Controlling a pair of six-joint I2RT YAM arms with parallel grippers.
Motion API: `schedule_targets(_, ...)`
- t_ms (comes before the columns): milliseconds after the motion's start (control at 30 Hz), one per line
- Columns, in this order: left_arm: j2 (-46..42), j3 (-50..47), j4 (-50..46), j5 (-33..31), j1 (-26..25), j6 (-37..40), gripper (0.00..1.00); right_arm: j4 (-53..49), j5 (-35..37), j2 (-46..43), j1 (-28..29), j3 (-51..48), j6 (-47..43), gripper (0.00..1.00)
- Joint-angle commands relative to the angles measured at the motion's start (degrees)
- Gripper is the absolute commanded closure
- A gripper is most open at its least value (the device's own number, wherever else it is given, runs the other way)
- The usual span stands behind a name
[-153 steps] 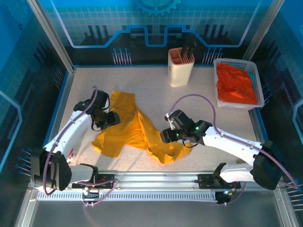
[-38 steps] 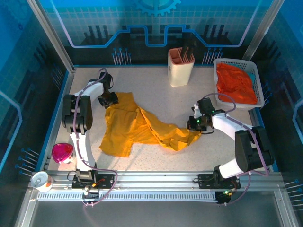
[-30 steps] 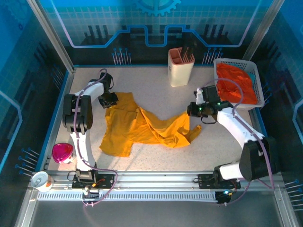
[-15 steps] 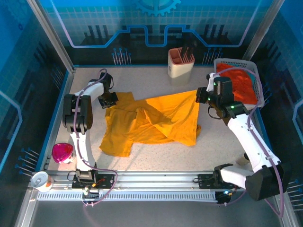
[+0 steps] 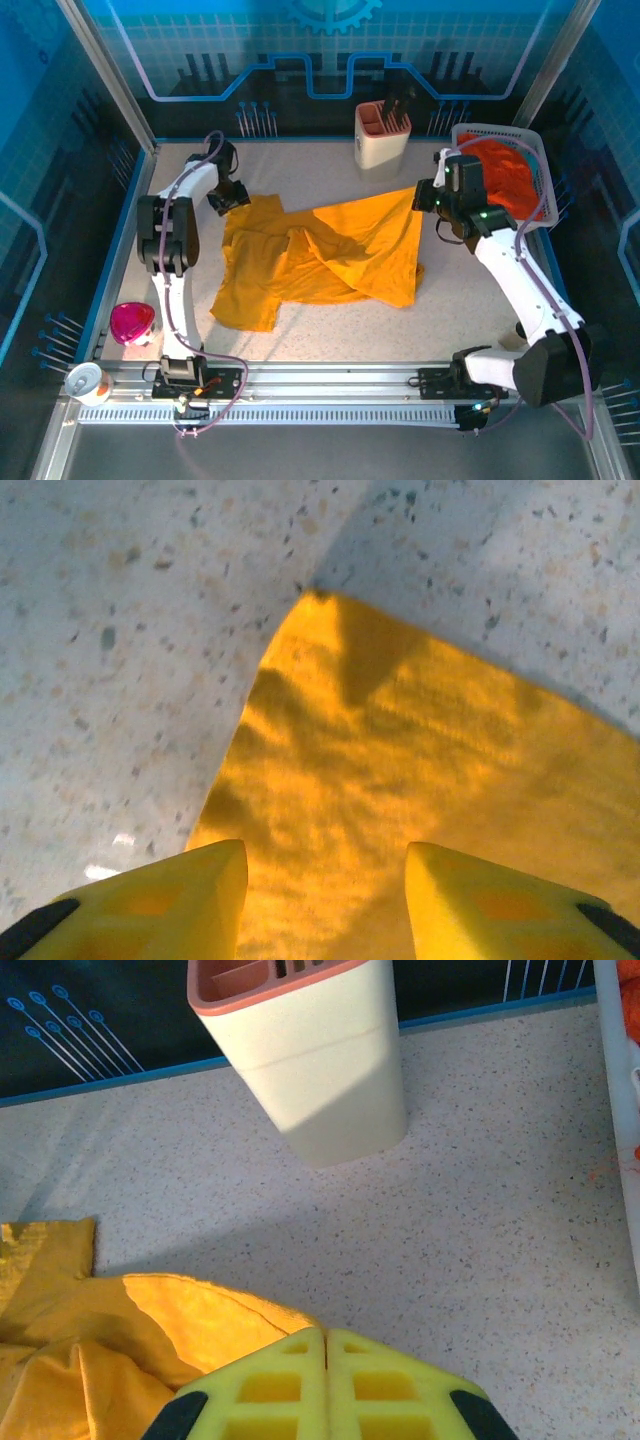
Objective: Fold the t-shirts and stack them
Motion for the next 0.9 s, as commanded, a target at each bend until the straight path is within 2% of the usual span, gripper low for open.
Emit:
schedule_targets(0, 4.1, 2.8, -4.3, -0.8, 0.6, 0.3, 0.57, 1.2, 2.6, 2.1, -0.9, 3.2, 0.3, 1.0)
schedule_targets(133, 7.4, 5.5, -5.2, 0.5, 0.7, -0.3, 0.69, 2.6, 4.0, 6.0, -2.1, 6.4, 1.2, 1.0)
schedule_targets(300, 8.0, 8.5, -6.8, -0.4, 0.7, -0.2, 0.99, 3.4, 4.5, 9.4, -3.6, 11.2, 2.2, 1.0)
schedule_targets(467, 4.1, 12.5, -7.6, -1.7, 0.8, 0.0, 1.0, 4.2, 7.6, 12.0, -4.7, 14.6, 3.0, 1.0)
schedule_targets(667, 2.6, 25.5, -14.4, -2.5, 0.6, 1.1, 1.0, 3.4, 9.5, 15.1, -5.4, 16.5, 3.3, 1.0)
schedule_targets(867, -0.2, 29.6, -12.1, -4.3, 0.5, 2.6, 1.0, 4.1, 8.4, 18.1, -6.0, 17.3, 4.0, 1.0)
